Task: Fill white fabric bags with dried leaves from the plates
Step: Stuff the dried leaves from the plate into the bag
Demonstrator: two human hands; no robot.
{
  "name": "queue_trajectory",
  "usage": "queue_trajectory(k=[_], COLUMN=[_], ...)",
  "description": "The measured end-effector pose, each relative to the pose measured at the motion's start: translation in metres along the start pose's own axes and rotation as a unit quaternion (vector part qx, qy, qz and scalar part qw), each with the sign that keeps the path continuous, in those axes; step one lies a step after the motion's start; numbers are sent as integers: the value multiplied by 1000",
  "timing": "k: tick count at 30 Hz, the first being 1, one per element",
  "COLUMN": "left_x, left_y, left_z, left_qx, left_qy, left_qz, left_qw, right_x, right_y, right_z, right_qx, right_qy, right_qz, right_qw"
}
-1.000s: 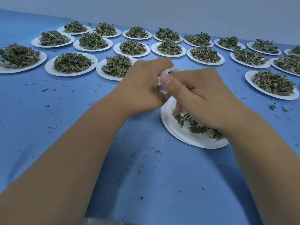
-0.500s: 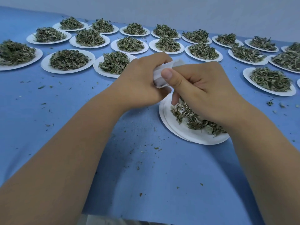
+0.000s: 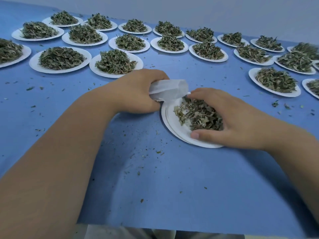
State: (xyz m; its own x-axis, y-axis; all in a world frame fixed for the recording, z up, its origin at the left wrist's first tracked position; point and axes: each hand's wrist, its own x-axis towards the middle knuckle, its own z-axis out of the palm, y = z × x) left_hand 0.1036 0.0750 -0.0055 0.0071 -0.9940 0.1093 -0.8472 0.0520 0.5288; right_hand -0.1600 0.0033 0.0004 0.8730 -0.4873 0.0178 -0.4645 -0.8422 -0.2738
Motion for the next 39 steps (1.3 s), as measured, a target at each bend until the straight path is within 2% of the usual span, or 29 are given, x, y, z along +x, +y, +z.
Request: queue_trajectory(k=[4,6,8,11,15,20,24,31,39], left_x=[1,2,2,4,8,8,8,9,6], left_y=[0,1,2,7,12,12,13,12,9], left_z=[-1,-1,1,7,14,15,15,17,10], left_qx=[5,11,8,22,46,38,39,45,76], left_qy=[46,84,113,118,104,121,126,133,157], left_qz=[2,-5,-11,-9,-2,-2,-7,-9,-5], left_qw=[999,996,994,993,994,992,991,990,985], right_x=[9,9,2,-8,-5,3,11,23,26], right_y=[-8,-8,-2,5,3,0,-9,-20,-18], right_z=[5,3,-1,-1,14,16,18,26,24], right_qx=[12,-7,-2,49,58,67,72,11,44], right_qy=[29,70,111,82,40,63,51,52,109], right_qz=[-13,-24,2,53,54,50,36,20,39], right_qw=[999,997,994,994,996,994,995,998,992])
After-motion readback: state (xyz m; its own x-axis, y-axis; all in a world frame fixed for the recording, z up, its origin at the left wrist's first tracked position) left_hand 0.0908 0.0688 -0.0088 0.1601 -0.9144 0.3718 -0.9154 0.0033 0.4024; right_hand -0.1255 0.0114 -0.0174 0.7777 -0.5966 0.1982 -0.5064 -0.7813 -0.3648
